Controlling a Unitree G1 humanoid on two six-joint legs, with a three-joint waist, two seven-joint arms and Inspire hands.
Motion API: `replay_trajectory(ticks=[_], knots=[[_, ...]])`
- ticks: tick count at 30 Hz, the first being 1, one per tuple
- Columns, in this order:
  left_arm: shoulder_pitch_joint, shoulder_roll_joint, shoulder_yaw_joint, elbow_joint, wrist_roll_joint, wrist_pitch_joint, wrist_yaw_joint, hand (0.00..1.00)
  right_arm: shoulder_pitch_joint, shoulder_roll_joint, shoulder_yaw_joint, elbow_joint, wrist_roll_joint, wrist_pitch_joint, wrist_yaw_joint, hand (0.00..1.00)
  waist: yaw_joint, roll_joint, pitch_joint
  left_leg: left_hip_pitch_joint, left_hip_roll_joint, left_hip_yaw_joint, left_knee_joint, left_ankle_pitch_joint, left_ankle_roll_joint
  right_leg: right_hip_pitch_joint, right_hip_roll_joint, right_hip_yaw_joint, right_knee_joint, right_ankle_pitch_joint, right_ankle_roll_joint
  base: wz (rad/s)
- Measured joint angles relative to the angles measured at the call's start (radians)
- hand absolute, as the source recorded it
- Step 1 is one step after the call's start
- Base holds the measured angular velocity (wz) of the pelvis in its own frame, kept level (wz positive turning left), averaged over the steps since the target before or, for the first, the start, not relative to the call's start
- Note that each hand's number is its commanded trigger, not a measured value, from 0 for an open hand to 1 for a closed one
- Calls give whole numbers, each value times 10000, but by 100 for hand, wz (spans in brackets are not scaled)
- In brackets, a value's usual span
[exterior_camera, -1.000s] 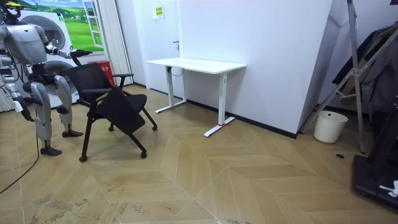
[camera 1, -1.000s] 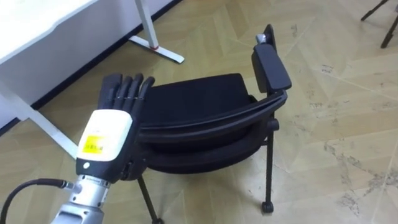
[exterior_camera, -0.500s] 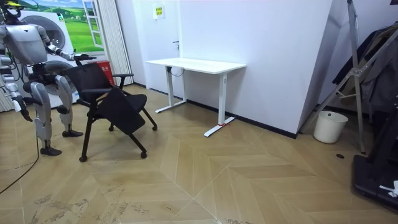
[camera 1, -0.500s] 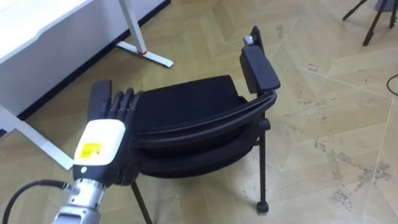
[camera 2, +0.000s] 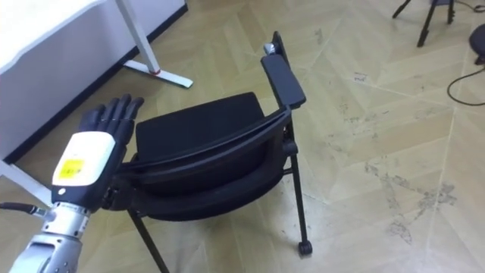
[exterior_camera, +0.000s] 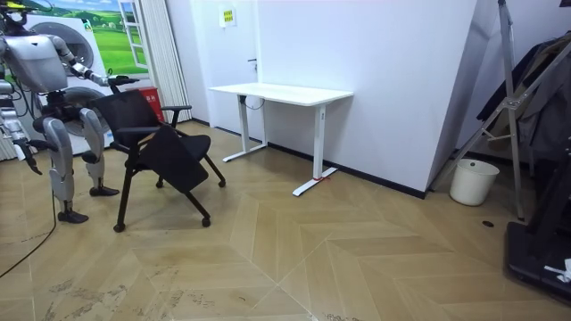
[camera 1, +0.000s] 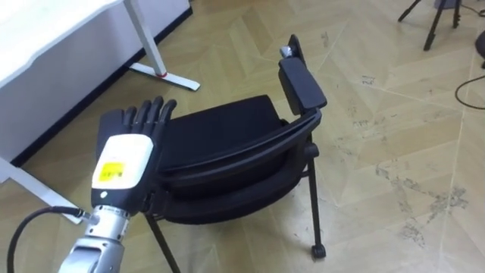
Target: Push chair
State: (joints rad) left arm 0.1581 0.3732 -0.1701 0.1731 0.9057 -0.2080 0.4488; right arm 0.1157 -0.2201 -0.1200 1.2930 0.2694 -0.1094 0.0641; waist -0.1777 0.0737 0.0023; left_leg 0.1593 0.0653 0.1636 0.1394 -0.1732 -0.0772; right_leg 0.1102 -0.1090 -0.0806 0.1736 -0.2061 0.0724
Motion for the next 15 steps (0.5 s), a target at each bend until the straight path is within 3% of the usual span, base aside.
replay_trajectory(ticks=[11, 15], knots=[[-234, -12, -2, 572, -106, 26, 3, 0, 36, 5, -27, -99, -348, 22, 236, 0, -182, -96, 52, -17, 0, 19, -110, -2, 4, -113, 23, 67, 10, 23, 11, 0], [-642, -13, -5, 1114, -168, 58, 2, 0, 15, 9, -27, -99, -350, 22, 254, 0, -199, -33, 9, -38, 0, 20, -110, -2, 4, -120, 23, 70, 10, 25, 12, 0]])
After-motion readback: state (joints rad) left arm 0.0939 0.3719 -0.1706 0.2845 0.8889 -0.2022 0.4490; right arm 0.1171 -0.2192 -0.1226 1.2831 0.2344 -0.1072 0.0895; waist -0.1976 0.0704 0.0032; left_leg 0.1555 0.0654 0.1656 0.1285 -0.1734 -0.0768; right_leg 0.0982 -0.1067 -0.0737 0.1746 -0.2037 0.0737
